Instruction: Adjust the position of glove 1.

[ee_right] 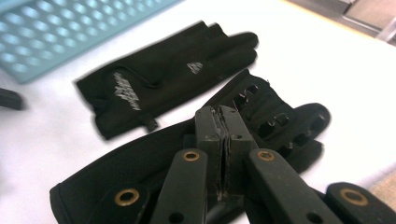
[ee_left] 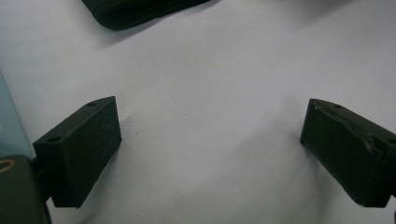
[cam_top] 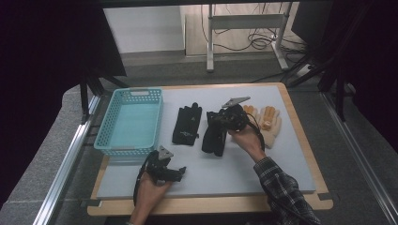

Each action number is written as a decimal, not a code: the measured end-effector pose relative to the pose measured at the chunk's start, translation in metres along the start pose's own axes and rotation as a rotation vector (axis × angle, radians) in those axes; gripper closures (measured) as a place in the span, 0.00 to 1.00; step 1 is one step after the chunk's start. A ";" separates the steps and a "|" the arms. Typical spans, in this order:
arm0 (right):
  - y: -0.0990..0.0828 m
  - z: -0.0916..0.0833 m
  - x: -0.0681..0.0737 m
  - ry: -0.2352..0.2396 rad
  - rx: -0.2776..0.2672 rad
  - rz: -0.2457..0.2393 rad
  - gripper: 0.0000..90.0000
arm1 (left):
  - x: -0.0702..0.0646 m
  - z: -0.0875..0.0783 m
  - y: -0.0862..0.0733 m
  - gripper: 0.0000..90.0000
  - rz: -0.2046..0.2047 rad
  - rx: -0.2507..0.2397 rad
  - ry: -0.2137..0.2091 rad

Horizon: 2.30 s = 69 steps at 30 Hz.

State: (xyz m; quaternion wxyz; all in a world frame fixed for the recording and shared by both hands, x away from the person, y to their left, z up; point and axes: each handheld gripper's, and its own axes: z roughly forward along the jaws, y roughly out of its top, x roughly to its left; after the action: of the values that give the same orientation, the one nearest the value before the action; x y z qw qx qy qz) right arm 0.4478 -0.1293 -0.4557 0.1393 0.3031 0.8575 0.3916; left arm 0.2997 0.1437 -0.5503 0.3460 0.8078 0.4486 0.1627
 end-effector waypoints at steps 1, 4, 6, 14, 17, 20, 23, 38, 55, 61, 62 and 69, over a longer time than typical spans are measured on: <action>0.001 -0.004 0.002 0.009 -0.009 -0.002 0.97 | 0.000 0.000 0.000 0.06 0.000 -0.001 0.000; 0.002 -0.015 0.010 0.027 -0.024 -0.015 0.97 | 0.000 0.000 0.000 0.06 -0.001 -0.001 0.000; 0.002 -0.022 0.017 0.036 -0.029 -0.029 0.97 | 0.000 0.000 0.000 0.06 -0.002 -0.001 0.000; -0.004 -0.055 0.048 0.071 -0.035 -0.095 0.97 | 0.000 0.000 0.000 0.06 -0.002 -0.003 0.002; -0.012 -0.065 0.056 0.091 -0.021 -0.110 0.97 | 0.000 0.000 0.000 0.06 -0.002 -0.003 0.002; -0.022 -0.067 0.066 0.121 0.017 -0.119 0.97 | 0.000 0.000 0.000 0.06 -0.002 -0.001 0.001; -0.031 -0.057 0.072 0.152 0.055 -0.123 0.97 | 0.000 0.000 0.000 0.06 -0.003 -0.003 0.002; -0.039 -0.008 0.055 0.136 0.043 -0.031 0.58 | 0.000 0.000 0.000 0.06 0.003 0.003 0.001; 0.002 0.072 0.026 0.065 0.048 0.031 0.71 | 0.000 0.000 0.000 0.06 0.001 0.001 0.000; 0.009 0.092 0.024 0.049 0.052 0.009 0.66 | 0.000 0.000 0.000 0.06 -0.001 0.000 -0.001; 0.011 0.100 0.023 0.050 0.055 0.009 0.61 | 0.000 0.000 0.000 0.06 -0.001 0.000 -0.001; 0.015 0.120 0.023 0.084 0.037 -0.004 0.41 | 0.000 0.000 0.000 0.06 -0.001 0.000 -0.001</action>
State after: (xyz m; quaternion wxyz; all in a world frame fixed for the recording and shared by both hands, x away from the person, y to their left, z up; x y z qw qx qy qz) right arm 0.4933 -0.0370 -0.5227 0.0982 0.2871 0.8704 0.3878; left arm 0.2997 0.1437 -0.5503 0.3462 0.8077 0.4487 0.1624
